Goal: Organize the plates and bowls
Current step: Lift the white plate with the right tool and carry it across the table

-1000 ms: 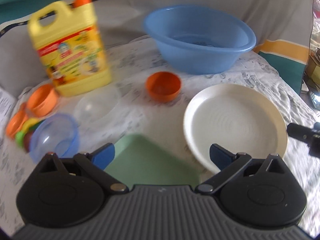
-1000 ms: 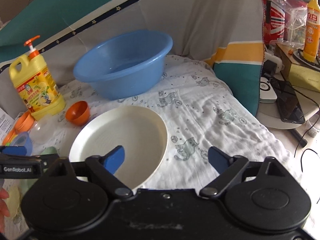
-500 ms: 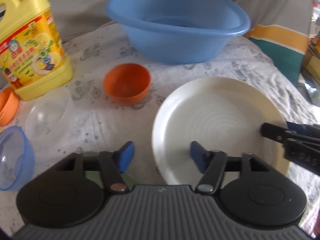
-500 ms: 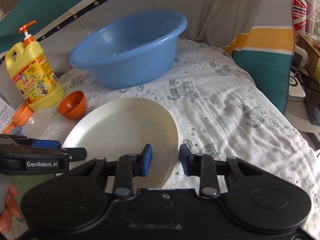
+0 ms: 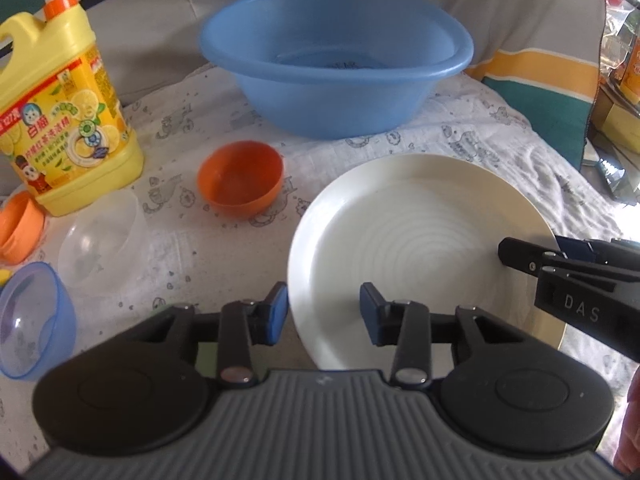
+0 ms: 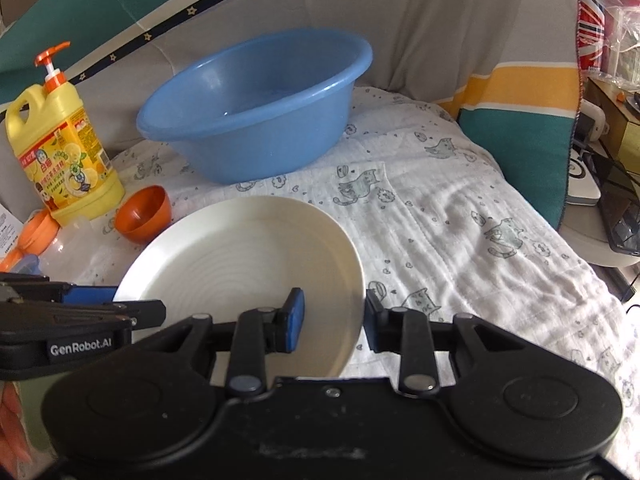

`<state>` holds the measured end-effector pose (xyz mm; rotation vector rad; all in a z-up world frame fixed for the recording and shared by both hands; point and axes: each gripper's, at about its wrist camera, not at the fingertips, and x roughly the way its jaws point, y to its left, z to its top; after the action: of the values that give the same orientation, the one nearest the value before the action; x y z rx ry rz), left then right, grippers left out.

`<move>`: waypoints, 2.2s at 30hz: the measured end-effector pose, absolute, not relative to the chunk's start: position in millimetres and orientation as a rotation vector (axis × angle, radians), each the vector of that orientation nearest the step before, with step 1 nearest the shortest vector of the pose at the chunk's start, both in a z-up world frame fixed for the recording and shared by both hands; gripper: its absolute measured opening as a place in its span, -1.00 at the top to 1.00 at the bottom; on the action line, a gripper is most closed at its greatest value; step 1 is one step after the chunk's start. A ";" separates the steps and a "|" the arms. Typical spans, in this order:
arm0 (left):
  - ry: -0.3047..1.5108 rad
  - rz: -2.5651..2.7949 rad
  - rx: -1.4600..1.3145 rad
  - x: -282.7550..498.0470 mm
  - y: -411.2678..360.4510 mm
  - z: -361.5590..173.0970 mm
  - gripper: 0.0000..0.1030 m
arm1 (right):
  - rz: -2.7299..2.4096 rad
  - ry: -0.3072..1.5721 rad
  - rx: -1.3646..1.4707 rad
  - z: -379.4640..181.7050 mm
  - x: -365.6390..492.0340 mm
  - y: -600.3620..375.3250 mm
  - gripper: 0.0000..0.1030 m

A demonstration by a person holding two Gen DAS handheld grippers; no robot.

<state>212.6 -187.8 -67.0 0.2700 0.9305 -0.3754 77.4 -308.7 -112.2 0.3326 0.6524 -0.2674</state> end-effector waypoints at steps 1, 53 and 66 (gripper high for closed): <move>0.928 -0.374 0.269 209.8 -187.7 -63.2 0.26 | -0.271 0.648 0.328 -109.0 74.6 -307.7 0.40; 0.995 -0.348 0.184 30.9 -119.8 -49.3 0.07 | -0.275 0.748 0.301 -97.1 -84.5 -222.1 0.40; 1.033 -0.370 0.208 39.4 -128.3 -66.3 -0.36 | -0.263 0.769 0.315 -109.9 -73.2 -230.1 0.22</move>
<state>39.4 -128.3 -66.3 0.2077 1.0335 -0.3701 -73.2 -230.1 -109.9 0.3147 0.7685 -0.2629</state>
